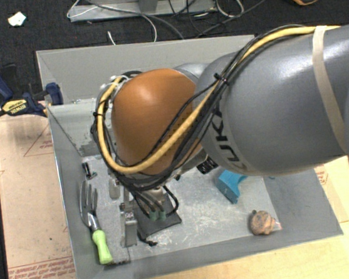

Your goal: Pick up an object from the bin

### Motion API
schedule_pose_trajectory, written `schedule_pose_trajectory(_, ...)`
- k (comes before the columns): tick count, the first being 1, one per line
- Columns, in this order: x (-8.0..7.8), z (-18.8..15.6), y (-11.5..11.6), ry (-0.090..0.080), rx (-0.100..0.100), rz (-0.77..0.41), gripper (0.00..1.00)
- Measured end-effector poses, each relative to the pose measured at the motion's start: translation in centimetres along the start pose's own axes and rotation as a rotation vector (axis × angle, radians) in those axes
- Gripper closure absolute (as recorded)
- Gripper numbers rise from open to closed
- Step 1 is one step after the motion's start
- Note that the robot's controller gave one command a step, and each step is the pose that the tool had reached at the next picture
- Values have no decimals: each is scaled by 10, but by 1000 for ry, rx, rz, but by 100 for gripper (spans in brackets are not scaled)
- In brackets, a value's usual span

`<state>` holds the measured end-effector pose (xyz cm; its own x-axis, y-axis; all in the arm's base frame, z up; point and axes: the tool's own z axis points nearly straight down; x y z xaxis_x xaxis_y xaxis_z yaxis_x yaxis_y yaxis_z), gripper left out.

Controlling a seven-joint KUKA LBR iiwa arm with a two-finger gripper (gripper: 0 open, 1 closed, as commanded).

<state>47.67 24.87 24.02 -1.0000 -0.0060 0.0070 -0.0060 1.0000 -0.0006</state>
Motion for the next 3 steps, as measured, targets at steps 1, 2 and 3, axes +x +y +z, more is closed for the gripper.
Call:
schedule_pose_trajectory(1,-2,-3,-1,-7,-2,6,0)
schedule_pose_trajectory(2,-27,77,-43,-12,-3,-136,0)
schedule_pose_trajectory(3,-39,167,-87,-17,-6,-203,0)
